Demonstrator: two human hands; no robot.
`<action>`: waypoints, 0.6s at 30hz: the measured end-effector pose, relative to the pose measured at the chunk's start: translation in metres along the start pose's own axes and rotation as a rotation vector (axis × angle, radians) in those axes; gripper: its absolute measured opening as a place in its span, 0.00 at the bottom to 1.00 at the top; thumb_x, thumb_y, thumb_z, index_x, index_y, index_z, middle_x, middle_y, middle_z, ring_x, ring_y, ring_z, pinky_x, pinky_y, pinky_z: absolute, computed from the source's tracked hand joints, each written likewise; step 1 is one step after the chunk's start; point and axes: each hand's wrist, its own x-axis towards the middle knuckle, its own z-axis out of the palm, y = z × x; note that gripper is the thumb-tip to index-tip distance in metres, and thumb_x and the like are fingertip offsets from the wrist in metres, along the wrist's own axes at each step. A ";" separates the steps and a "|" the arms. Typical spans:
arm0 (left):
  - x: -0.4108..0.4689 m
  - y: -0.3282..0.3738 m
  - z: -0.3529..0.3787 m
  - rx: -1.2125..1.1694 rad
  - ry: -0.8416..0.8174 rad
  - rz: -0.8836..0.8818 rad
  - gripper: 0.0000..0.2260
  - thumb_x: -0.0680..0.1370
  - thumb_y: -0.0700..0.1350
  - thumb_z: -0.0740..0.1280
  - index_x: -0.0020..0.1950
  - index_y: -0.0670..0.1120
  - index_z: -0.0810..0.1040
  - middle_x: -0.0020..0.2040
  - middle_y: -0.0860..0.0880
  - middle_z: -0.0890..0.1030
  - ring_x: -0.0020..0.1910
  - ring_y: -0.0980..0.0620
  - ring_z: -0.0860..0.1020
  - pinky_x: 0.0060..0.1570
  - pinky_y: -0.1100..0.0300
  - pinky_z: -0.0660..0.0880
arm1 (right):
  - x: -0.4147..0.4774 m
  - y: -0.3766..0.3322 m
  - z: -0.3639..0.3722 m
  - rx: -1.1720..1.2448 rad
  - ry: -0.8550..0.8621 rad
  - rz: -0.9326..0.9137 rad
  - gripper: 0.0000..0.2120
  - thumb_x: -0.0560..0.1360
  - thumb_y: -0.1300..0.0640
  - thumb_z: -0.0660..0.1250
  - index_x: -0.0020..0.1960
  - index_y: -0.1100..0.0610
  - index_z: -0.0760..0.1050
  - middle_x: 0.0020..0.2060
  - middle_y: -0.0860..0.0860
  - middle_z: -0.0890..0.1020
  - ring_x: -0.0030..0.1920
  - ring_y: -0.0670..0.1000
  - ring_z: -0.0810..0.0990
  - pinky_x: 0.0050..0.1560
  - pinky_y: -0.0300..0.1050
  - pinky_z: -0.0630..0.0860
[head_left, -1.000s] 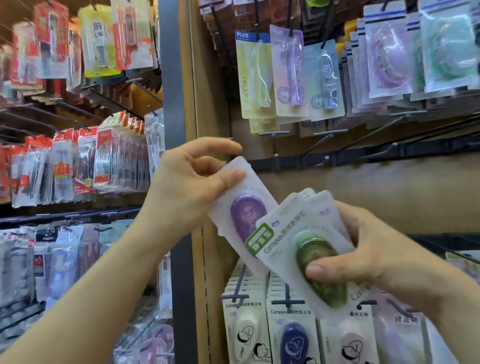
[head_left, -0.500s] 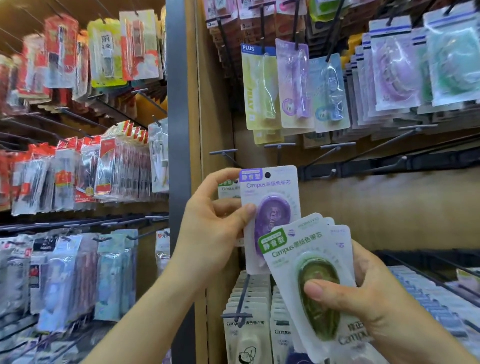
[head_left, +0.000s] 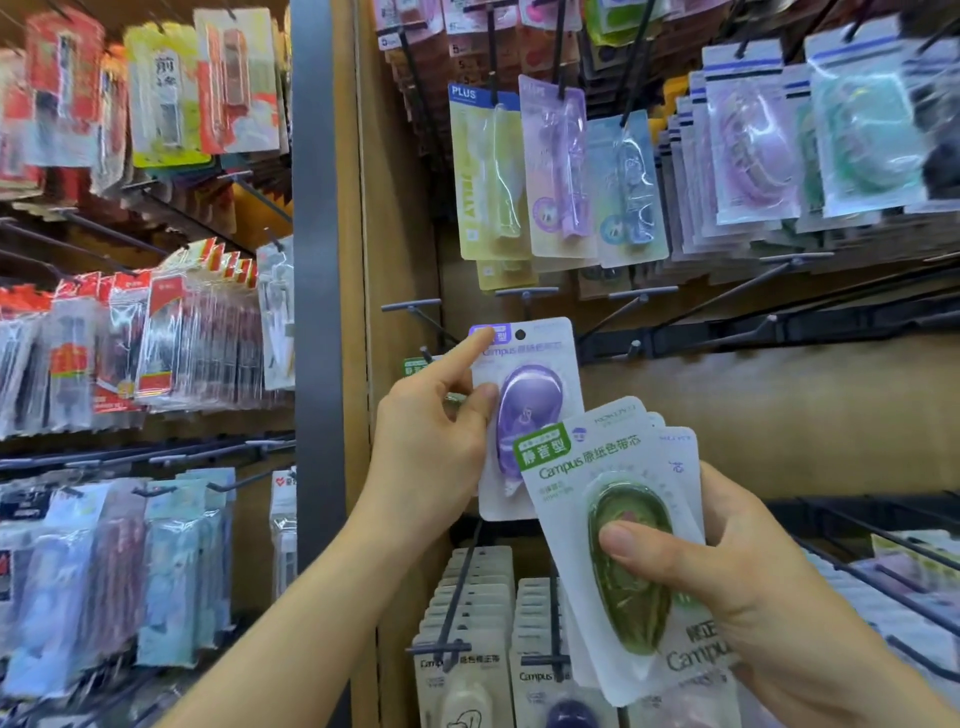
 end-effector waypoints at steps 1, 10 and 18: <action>0.002 0.001 0.002 0.010 -0.012 -0.008 0.21 0.80 0.42 0.65 0.73 0.51 0.71 0.48 0.53 0.79 0.53 0.53 0.80 0.43 0.58 0.83 | 0.000 -0.001 0.000 -0.002 -0.007 -0.001 0.22 0.52 0.55 0.79 0.47 0.52 0.84 0.44 0.56 0.86 0.39 0.52 0.85 0.35 0.39 0.79; 0.007 0.015 0.002 0.540 -0.010 0.160 0.24 0.80 0.49 0.64 0.76 0.51 0.66 0.60 0.49 0.79 0.52 0.53 0.74 0.45 0.61 0.76 | -0.002 -0.001 -0.004 0.019 -0.020 0.083 0.25 0.54 0.54 0.78 0.51 0.53 0.83 0.49 0.59 0.86 0.42 0.57 0.86 0.37 0.46 0.81; 0.007 0.021 0.007 0.291 0.016 0.078 0.22 0.80 0.48 0.65 0.74 0.49 0.69 0.64 0.51 0.77 0.59 0.53 0.77 0.45 0.56 0.82 | -0.003 -0.008 -0.011 0.077 -0.017 0.122 0.25 0.54 0.54 0.78 0.52 0.54 0.83 0.50 0.62 0.85 0.42 0.59 0.85 0.38 0.50 0.83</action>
